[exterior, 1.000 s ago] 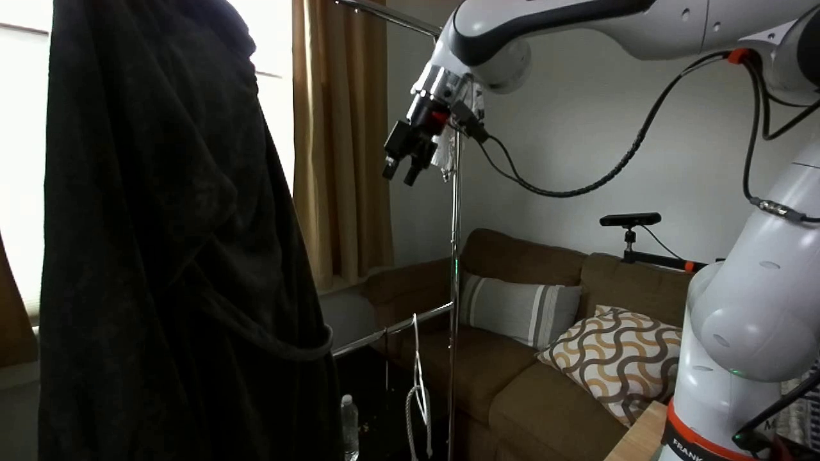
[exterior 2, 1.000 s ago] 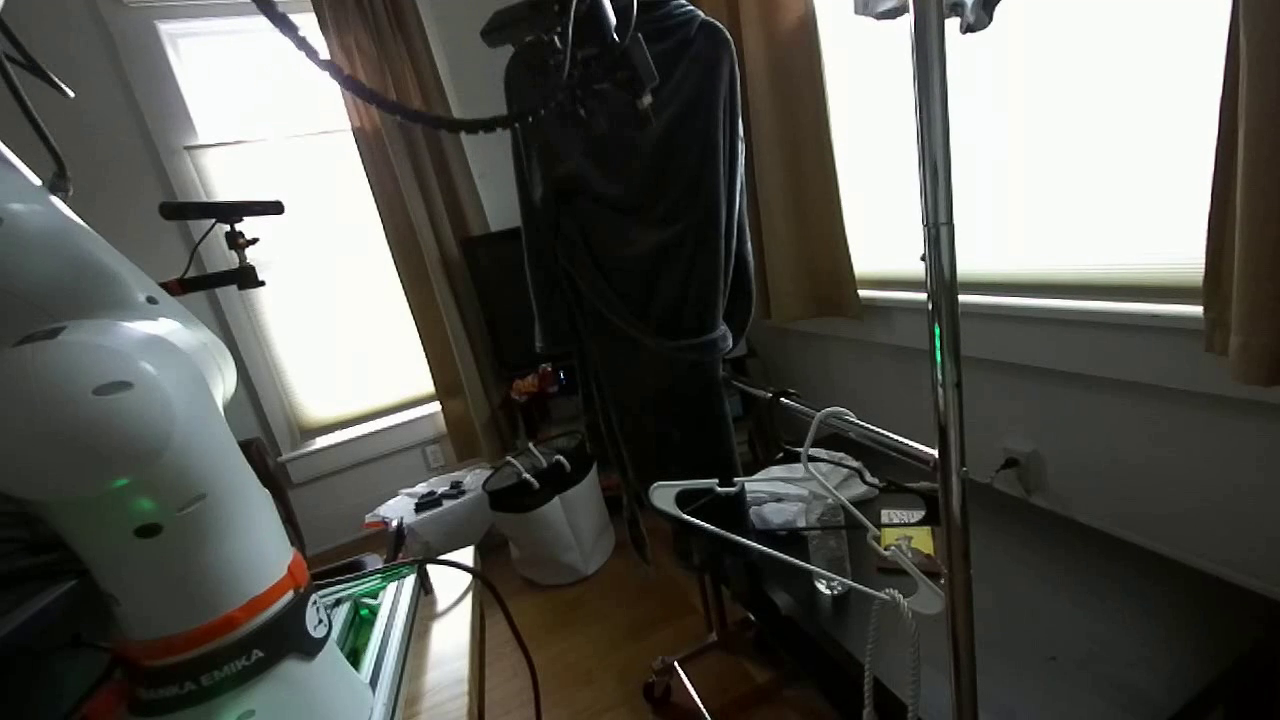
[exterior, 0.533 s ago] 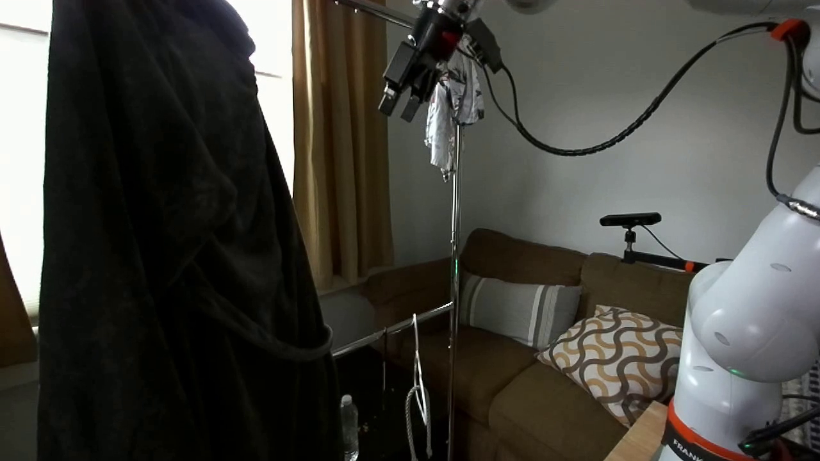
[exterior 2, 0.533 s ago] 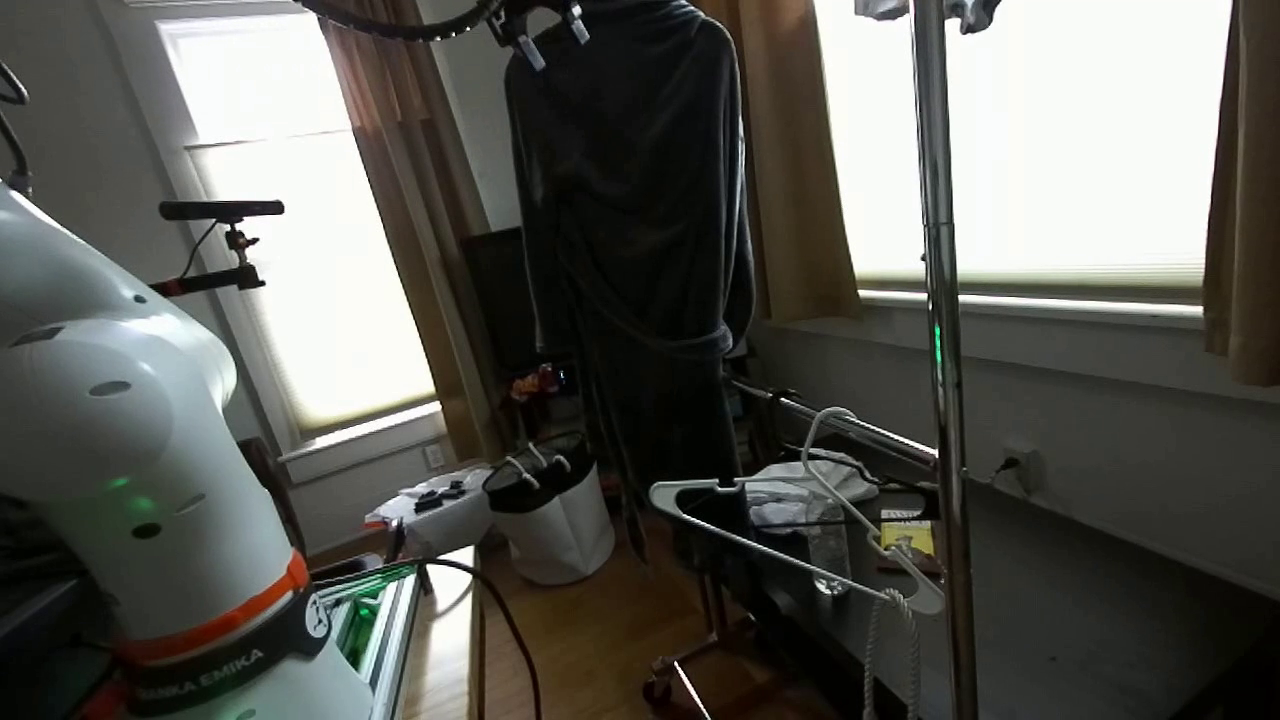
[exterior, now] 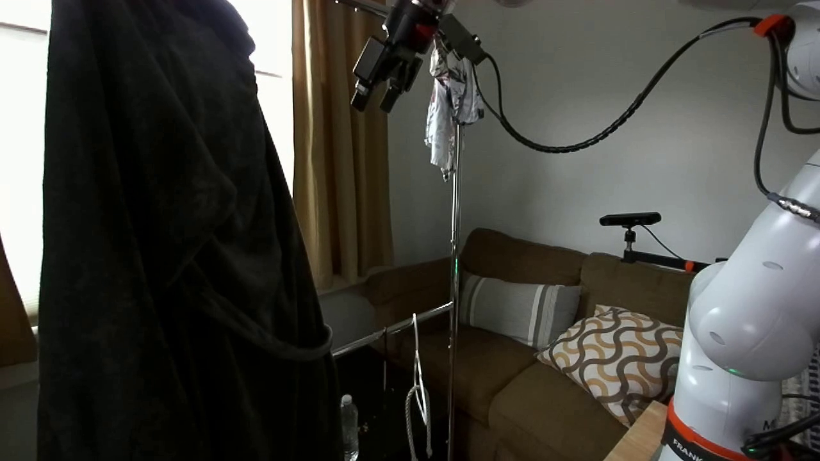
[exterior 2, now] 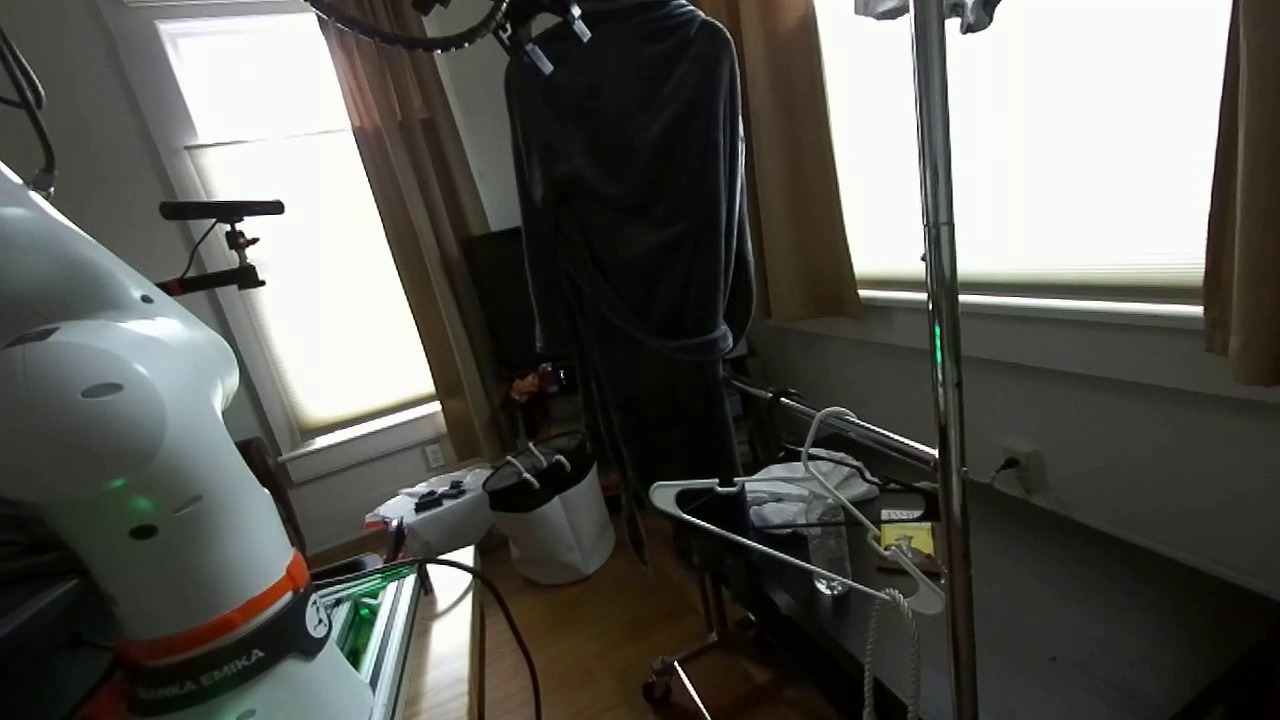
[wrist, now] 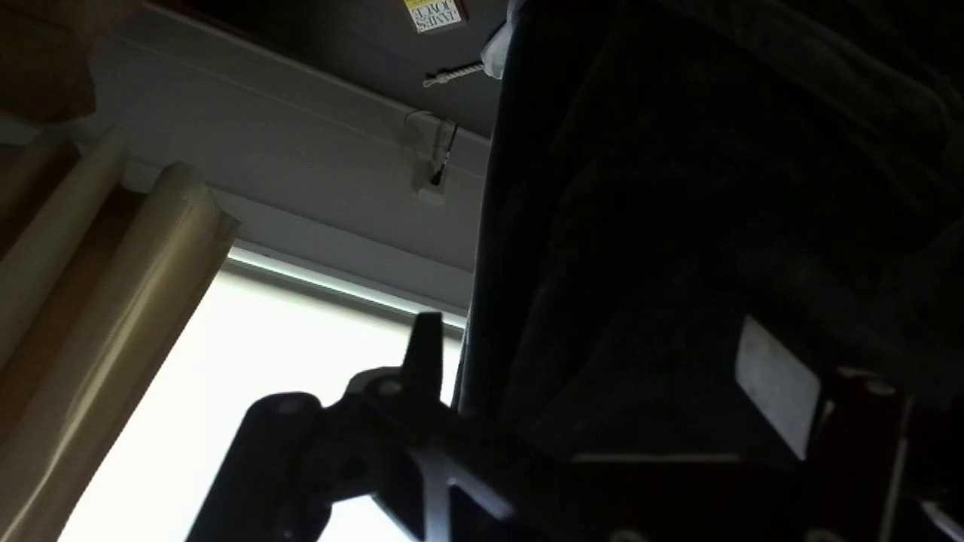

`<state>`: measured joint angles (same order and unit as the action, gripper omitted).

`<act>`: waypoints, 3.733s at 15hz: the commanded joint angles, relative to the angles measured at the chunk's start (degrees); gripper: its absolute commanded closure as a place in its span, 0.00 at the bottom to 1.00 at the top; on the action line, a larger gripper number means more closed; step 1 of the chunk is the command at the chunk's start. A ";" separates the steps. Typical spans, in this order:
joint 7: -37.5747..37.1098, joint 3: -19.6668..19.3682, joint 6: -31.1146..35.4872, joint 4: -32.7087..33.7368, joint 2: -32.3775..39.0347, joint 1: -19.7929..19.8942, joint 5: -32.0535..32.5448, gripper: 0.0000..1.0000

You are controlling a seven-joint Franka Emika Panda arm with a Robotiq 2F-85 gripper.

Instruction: Move the robe from the top rail to the bottom rail

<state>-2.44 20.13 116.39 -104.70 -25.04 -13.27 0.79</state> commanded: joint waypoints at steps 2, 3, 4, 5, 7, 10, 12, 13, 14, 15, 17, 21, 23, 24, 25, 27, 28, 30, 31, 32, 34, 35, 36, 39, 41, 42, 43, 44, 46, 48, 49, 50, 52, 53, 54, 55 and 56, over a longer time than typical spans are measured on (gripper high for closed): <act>-3.82 5.07 -2.55 11.27 6.13 -0.71 3.86 0.00; -3.74 6.10 -2.79 13.65 7.23 -1.01 4.62 0.00; -3.65 7.09 -3.22 16.52 8.33 -1.44 5.05 0.00; -4.65 8.60 -3.45 19.14 9.57 -1.41 6.39 0.00; -8.78 12.20 -2.84 23.71 12.12 -0.66 11.08 0.00; -15.70 18.03 -2.00 30.92 17.72 -0.08 20.67 0.00; -13.68 15.55 -1.17 27.64 15.04 -1.51 19.17 0.00; -14.42 16.15 -1.18 28.80 16.30 -1.86 20.19 0.00; -14.38 15.95 -1.17 28.79 16.59 -2.02 20.19 0.00; -14.33 15.71 -1.17 28.78 16.65 -2.04 20.19 0.00; -17.50 16.12 -2.23 29.52 17.14 -1.78 21.16 0.00; -33.54 22.54 -10.33 36.63 22.54 -1.71 28.05 0.00; -40.56 26.05 -13.99 40.31 25.49 -2.75 34.10 0.00; -43.64 27.75 -15.50 42.20 27.11 -3.52 37.22 0.00; -46.59 29.24 -16.97 43.87 28.79 -4.53 40.69 0.00; -50.25 31.63 -19.83 47.14 32.86 -7.75 48.97 0.00; -51.05 32.42 -21.50 48.82 35.15 -10.06 53.37 0.00; -51.18 32.58 -24.08 51.93 39.22 -15.19 61.48 0.00; -51.01 32.14 -25.15 53.70 41.17 -17.95 64.94 0.00; -48.14 31.51 -26.61 55.23 42.85 -20.57 68.13 0.00; -49.61 24.67 -22.26 51.00 38.54 -20.84 61.36 0.00; -49.62 23.17 -21.96 51.03 38.67 -21.86 61.16 0.00; -49.62 22.35 -21.80 51.07 38.60 -22.29 61.12 0.00; -56.07 17.99 -17.52 53.29 40.12 -26.32 62.58 0.00; -57.13 15.03 -14.07 55.37 41.97 -29.55 61.77 0.00; -57.94 13.27 -12.90 56.07 42.72 -31.30 62.11 0.00; -58.70 11.48 -11.65 56.87 43.31 -33.02 62.47 0.00; -59.66 9.51 -10.83 57.88 44.03 -34.85 62.51 0.00; -61.56 5.09 -10.20 59.79 45.64 -38.85 63.01 0.00; -62.46 1.34 -10.53 62.00 47.68 -42.13 63.02 0.00; -63.11 -0.55 -10.57 63.17 48.69 -43.72 63.50 0.00; -63.36 -2.26 -10.76 64.46 49.76 -45.14 63.56 0.00; -62.83 -5.33 -11.38 66.92 51.92 -47.45 62.96 0.00; -62.32 -6.64 -11.73 68.11 52.90 -48.33 62.46 0.00; -61.50 -7.97 -12.59 69.07 53.74 -49.13 62.06 0.00; -60.74 -9.31 -14.32 69.97 54.37 -49.80 61.55 0.00; -59.75 -10.52 -17.38 70.68 54.59 -50.28 60.77 0.00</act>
<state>-64.94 13.42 105.10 -39.49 26.58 -60.55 63.59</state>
